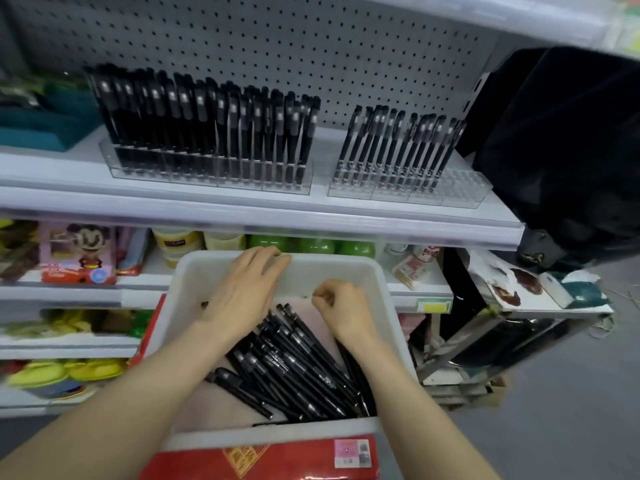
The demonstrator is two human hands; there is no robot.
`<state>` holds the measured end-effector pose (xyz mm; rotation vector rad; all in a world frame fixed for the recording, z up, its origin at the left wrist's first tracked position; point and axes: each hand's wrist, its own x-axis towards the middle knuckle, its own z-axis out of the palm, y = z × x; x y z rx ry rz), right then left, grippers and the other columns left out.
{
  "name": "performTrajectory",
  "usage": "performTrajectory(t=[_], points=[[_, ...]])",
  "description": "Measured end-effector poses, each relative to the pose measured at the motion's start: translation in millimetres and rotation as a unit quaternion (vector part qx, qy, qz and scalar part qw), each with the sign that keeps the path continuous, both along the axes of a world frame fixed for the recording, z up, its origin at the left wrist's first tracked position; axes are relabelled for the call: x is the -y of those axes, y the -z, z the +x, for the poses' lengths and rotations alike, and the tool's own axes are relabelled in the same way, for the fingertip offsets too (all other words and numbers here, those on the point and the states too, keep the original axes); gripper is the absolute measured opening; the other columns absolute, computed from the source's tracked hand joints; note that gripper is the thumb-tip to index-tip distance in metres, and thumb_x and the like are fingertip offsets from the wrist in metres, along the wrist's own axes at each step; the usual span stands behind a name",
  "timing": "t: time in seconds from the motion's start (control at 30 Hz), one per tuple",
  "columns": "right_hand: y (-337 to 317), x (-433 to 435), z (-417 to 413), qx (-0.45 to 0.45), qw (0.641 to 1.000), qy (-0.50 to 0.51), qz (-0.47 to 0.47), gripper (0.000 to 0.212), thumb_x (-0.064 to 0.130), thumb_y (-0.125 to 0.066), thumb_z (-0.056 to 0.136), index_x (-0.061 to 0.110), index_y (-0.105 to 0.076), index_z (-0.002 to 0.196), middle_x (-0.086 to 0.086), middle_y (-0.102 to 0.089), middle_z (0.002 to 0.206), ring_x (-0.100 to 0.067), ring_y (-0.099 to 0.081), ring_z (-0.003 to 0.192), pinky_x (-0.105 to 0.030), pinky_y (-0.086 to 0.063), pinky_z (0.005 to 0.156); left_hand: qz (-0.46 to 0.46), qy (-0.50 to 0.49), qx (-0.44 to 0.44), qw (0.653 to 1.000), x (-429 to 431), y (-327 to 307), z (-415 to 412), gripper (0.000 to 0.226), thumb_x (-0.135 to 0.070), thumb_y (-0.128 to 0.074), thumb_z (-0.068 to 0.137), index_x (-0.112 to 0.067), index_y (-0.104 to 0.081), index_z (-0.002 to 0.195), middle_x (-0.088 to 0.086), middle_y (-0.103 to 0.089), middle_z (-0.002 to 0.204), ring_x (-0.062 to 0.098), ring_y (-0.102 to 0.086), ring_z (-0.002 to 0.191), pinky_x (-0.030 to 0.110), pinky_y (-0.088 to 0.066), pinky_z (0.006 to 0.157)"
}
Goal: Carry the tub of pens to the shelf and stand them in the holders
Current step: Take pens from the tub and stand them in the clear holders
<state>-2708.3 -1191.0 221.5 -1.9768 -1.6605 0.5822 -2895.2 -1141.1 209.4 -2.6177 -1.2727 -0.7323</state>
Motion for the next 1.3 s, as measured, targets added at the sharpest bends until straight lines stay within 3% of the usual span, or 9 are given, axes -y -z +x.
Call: performTrajectory(t=[0.23,0.57,0.67,0.77,0.83,0.97,1.13,1.2,1.3], points=[[20,8,-4,0.057,0.992,-0.041,-0.107,0.016,0.034,-0.077,0.078,0.020,-0.072,0.084,0.001,-0.072,0.081,-0.017,-0.065,0.083,-0.031,-0.053,0.083,-0.006,-0.016,0.024,1.000,6,3,6,0.054,-0.007,-0.068,0.081,-0.007,-0.055,0.134,0.015,-0.052,0.130,0.034,-0.044,0.120,0.045,-0.041,0.101],[21,5,6,0.099,0.988,-0.021,-0.115,0.017,0.022,-0.068,0.085,0.006,-0.068,0.089,-0.010,-0.070,0.090,-0.029,-0.062,0.089,-0.034,-0.052,0.080,-0.019,-0.020,0.031,0.999,4,5,7,0.054,-0.008,-0.068,0.083,-0.010,-0.054,0.136,0.012,-0.051,0.131,0.031,-0.043,0.121,0.044,-0.041,0.102],[9,3,11,0.021,0.997,0.004,-0.075,0.011,0.027,-0.067,0.088,0.016,-0.066,0.092,0.001,-0.066,0.083,-0.020,-0.061,0.082,-0.026,-0.046,0.074,-0.025,-0.015,0.032,0.999,4,3,5,0.051,-0.009,-0.067,0.085,-0.010,-0.056,0.134,0.012,-0.053,0.130,0.032,-0.045,0.120,0.045,-0.043,0.101],[-18,-2,16,-0.095,0.995,0.032,0.028,0.007,0.025,-0.066,0.090,0.019,-0.064,0.089,0.000,-0.068,0.081,-0.016,-0.063,0.075,-0.031,-0.054,0.071,-0.024,0.003,0.053,0.998,4,-5,7,0.036,-0.014,-0.064,0.089,-0.011,-0.064,0.125,0.010,-0.059,0.123,0.030,-0.050,0.116,0.045,-0.048,0.096],[-40,-4,21,-0.186,0.977,0.049,0.097,0.006,0.020,-0.066,0.091,0.014,-0.065,0.092,-0.009,-0.069,0.083,-0.017,-0.064,0.069,-0.028,-0.057,0.064,-0.032,0.023,0.074,0.996,6,-13,14,0.028,-0.023,-0.057,0.094,-0.015,-0.067,0.119,0.004,-0.063,0.115,0.024,-0.053,0.109,0.040,-0.051,0.089],[-74,-11,25,-0.320,0.927,0.071,0.179,0.010,0.013,-0.064,0.093,0.004,-0.065,0.095,-0.014,-0.070,0.082,-0.014,-0.067,0.068,-0.028,-0.058,0.070,-0.088,0.070,0.062,0.992,8,-30,35,0.050,-0.051,-0.033,0.096,-0.022,-0.066,0.117,-0.007,-0.065,0.106,0.016,-0.056,0.099,0.032,-0.050,0.082],[-90,-16,26,-0.375,0.902,0.078,0.198,0.002,0.011,-0.066,0.092,0.010,-0.065,0.094,-0.010,-0.071,0.085,-0.014,-0.069,0.072,-0.030,-0.058,0.075,-0.094,0.071,0.076,0.990,-2,-40,51,0.027,-0.041,-0.049,0.095,-0.020,-0.063,0.102,-0.005,-0.061,0.093,0.016,-0.056,0.087,0.031,-0.047,0.073],[-91,-14,29,-0.294,0.921,0.098,0.236,0.019,0.018,-0.068,0.091,0.016,-0.063,0.109,0.000,-0.069,0.098,-0.008,-0.068,0.084,-0.027,-0.056,0.082,-0.095,0.063,0.084,0.990,-6,-43,53,0.020,-0.036,-0.055,0.095,-0.019,-0.064,0.102,-0.005,-0.062,0.093,0.015,-0.056,0.086,0.030,-0.047,0.074],[-94,-11,37,0.033,0.915,0.077,0.395,0.041,0.011,-0.067,0.090,0.016,-0.056,0.128,-0.001,-0.057,0.122,-0.013,-0.052,0.110,-0.023,-0.044,0.090,-0.072,0.049,0.067,0.994,-11,-46,53,0.019,-0.033,-0.060,0.093,-0.017,-0.067,0.100,-0.003,-0.065,0.092,0.017,-0.059,0.084,0.030,-0.051,0.071]])
